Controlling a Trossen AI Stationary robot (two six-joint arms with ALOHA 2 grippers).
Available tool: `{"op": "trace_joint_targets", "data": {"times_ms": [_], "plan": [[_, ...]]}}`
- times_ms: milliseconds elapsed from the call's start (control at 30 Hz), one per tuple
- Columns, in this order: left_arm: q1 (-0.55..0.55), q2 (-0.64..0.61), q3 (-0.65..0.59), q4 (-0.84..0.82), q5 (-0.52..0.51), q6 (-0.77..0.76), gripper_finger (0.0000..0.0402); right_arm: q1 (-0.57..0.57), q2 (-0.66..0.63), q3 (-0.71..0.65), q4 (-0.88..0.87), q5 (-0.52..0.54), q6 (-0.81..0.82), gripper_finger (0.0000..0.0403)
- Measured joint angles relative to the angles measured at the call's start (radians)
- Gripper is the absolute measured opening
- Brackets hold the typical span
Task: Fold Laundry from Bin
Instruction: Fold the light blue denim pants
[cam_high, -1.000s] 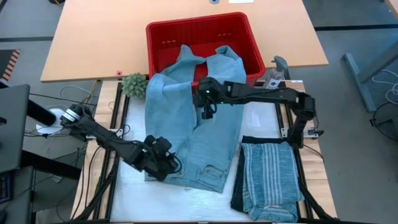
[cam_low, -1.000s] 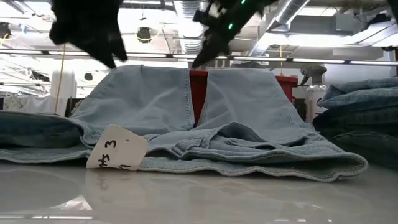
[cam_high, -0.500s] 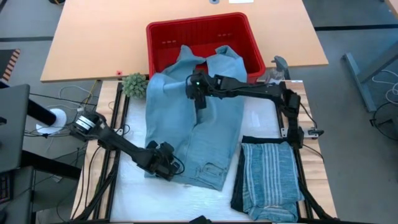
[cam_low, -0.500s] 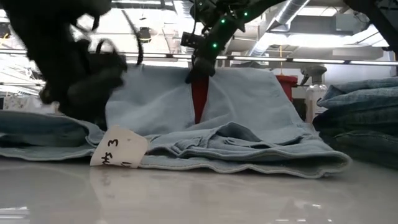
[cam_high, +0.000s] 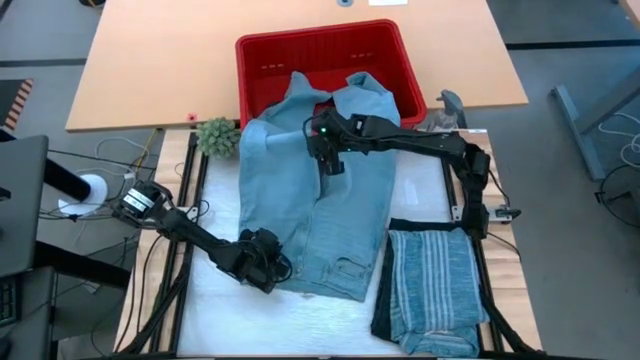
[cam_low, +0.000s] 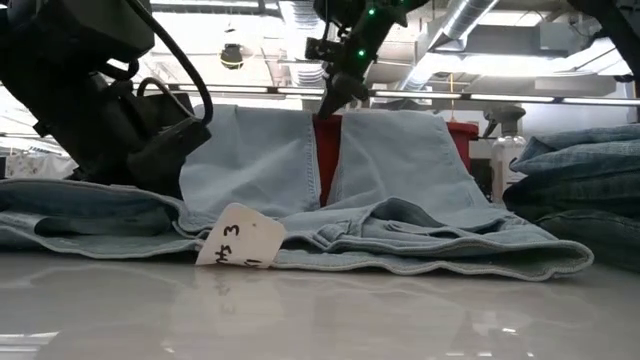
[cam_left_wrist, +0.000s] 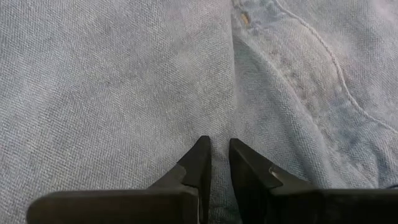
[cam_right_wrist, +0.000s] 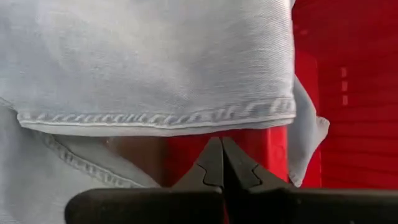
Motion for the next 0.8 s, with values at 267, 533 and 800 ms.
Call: {"op": "trace_joint_targets", "data": {"times_ms": [267, 533, 800], "plan": [[0.001, 0.001, -0.001, -0.001, 0.003, 0.001, 0.0038, -0.057, 0.042, 0.000, 0.056, -0.030, 0.026, 0.0016], [-0.010, 0.002, -0.003, 0.022, 0.005, -0.027, 0.0012, -0.098, 0.053, 0.000, 0.135, -0.036, 0.029, 0.0016], [-0.072, 0.001, -0.047, 0.094, -0.021, -0.110, 0.0005, -0.138, 0.054, -0.002, 0.177, 0.042, 0.065, 0.0016]]}}
